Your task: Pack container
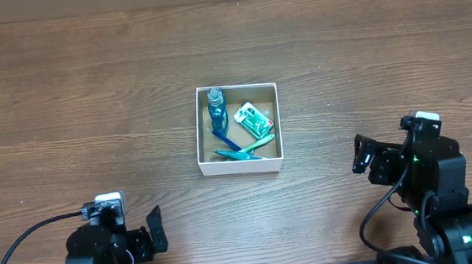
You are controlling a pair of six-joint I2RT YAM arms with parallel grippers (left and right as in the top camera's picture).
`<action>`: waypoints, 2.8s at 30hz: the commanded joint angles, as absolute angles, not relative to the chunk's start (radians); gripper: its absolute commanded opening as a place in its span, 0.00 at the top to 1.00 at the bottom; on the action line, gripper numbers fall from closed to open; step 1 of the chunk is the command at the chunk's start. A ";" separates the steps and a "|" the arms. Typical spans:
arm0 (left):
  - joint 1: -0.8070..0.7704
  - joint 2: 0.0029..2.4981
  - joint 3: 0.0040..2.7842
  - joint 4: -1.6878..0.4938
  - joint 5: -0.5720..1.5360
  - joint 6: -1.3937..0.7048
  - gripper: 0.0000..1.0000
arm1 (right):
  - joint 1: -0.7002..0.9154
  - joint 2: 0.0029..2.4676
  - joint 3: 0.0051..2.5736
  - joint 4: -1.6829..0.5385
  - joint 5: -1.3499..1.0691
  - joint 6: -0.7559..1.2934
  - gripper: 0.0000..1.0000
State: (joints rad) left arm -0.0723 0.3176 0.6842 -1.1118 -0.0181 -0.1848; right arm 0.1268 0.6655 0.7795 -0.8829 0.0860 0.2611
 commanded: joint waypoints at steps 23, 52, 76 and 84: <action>-0.079 0.308 0.682 -1.110 -0.009 -0.196 0.00 | 0.128 0.191 0.225 -0.152 0.013 0.024 0.00; -0.079 0.309 0.682 -1.110 -0.010 -0.196 0.00 | 0.084 0.003 0.008 -0.084 -0.002 -0.001 0.00; -0.064 0.056 0.259 -0.503 -0.007 0.051 0.00 | 0.084 0.003 0.008 -0.084 -0.002 -0.001 0.00; -0.064 0.003 0.005 -0.025 0.065 0.190 0.00 | 0.084 0.003 0.008 -0.084 -0.002 -0.001 0.00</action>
State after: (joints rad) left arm -0.0711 0.0139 0.0536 -0.0124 0.0132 0.1310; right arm 0.0914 0.0128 0.0185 -0.0895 0.0036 0.0029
